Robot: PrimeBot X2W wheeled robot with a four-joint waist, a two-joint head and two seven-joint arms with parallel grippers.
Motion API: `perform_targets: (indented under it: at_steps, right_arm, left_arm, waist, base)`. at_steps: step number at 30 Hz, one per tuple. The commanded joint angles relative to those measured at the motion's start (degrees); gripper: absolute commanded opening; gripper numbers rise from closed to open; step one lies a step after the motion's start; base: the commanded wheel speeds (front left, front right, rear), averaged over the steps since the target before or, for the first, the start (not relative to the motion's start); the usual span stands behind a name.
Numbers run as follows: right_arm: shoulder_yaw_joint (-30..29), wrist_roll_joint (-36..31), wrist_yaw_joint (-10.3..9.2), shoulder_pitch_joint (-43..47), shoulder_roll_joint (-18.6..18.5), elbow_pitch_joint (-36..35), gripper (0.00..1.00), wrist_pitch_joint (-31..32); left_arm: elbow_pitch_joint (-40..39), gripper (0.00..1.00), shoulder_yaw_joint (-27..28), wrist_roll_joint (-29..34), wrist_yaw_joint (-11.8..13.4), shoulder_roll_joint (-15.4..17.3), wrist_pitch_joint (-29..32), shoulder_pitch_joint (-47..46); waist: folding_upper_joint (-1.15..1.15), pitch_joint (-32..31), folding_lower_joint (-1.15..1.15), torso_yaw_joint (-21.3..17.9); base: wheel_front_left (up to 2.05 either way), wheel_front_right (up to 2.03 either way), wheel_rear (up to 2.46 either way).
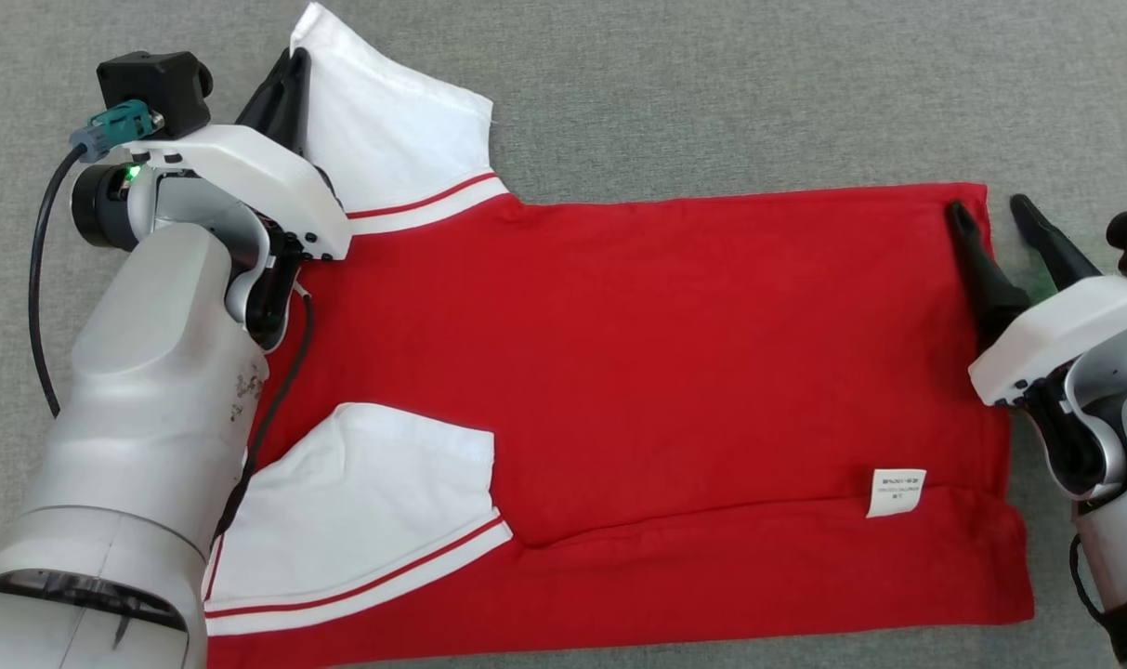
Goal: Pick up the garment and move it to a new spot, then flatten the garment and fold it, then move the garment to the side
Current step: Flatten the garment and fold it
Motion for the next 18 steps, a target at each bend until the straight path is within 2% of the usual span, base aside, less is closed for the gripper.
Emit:
perform_targets:
  at_steps: [1, 5, 11, 18]
  right_arm:
    - [0.88, 1.37, 0.01, -1.69, -0.69, 1.62, 0.0, 0.54]
    - [1.44, 2.9, 0.01, -3.32, -1.71, 2.24, 0.0, -0.14]
    - [-0.02, 3.98, 0.01, -4.5, -2.42, -0.47, 0.0, -4.12]
    - [-2.15, 6.16, 0.01, -1.36, -1.32, -4.21, 0.0, -5.73]
  left_arm:
    - [-0.99, 0.0, -0.92, -1.3, -0.06, 0.46, -0.7, 0.09]
    - [-2.92, 0.0, -2.33, -2.85, -0.07, 1.57, -1.98, 0.77]
    - [-8.24, 0.0, -2.31, -4.86, -0.07, 3.65, -3.31, 2.08]
    - [-22.45, 0.0, 2.76, -2.58, -0.07, 5.85, -3.34, 8.92]
  waist:
    - [0.0, 0.09, 0.0, 0.54]
    - [0.0, -0.05, 0.0, 1.0]
    - [0.0, -0.87, 0.0, 1.43]
    - [0.0, -1.74, 0.0, 2.17]
  base:
    - [0.0, 0.0, 0.0]
    - [0.0, 0.0, 0.0]
    - [0.0, 0.0, 0.0]
    - [0.0, 0.0, 0.0]
